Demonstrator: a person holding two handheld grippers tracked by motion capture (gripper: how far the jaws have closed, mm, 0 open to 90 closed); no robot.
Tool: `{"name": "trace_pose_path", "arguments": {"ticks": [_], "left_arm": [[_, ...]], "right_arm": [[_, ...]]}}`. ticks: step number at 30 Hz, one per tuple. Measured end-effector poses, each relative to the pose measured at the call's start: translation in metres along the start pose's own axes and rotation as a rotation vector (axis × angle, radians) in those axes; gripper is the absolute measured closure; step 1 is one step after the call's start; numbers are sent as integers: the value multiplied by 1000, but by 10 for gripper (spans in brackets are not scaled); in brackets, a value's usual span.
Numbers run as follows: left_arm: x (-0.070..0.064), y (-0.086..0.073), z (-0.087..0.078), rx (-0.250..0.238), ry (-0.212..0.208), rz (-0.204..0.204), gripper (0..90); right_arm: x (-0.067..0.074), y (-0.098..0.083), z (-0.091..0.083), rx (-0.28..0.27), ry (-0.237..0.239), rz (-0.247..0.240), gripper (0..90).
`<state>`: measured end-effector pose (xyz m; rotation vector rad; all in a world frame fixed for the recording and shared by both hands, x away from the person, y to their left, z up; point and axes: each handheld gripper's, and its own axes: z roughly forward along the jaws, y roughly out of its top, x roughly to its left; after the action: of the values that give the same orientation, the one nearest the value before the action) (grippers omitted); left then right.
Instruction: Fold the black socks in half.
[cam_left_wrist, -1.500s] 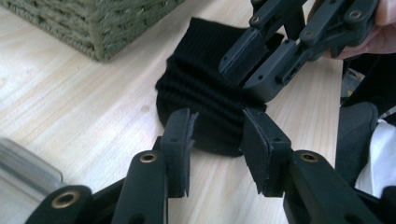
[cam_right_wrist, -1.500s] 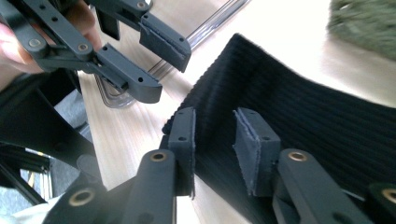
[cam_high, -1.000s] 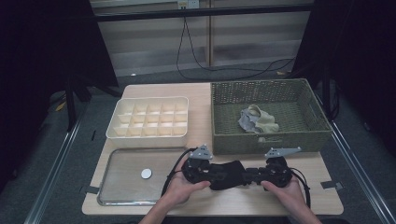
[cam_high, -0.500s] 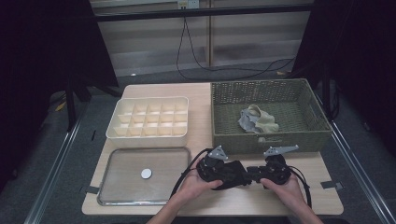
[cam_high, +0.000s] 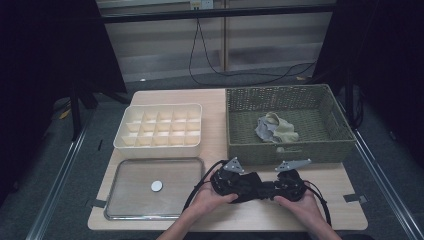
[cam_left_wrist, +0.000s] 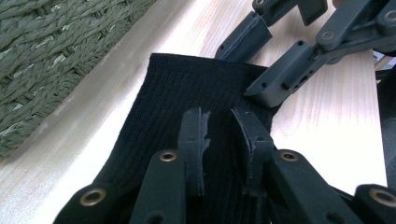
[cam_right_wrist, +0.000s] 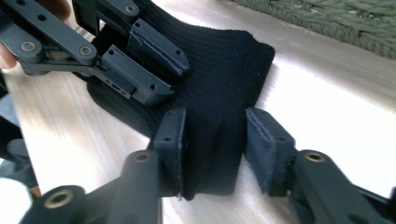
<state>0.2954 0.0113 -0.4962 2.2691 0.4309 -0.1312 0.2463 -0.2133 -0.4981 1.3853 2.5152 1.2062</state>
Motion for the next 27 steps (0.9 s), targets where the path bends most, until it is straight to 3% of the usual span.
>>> {"name": "trace_pose_path", "arguments": {"ticks": [8,19,27], "left_arm": [[2,-1,0,-11,-12,-7,741],[0,-1,1,-6,4,11,741],[1,-2,-9,-21,-14,-27,666]], "right_arm": [[3,2,-1,-18,7,5,783],[7,5,-11,-84,64,10,810],[4,6,-13,-96,79,22,811]]}}
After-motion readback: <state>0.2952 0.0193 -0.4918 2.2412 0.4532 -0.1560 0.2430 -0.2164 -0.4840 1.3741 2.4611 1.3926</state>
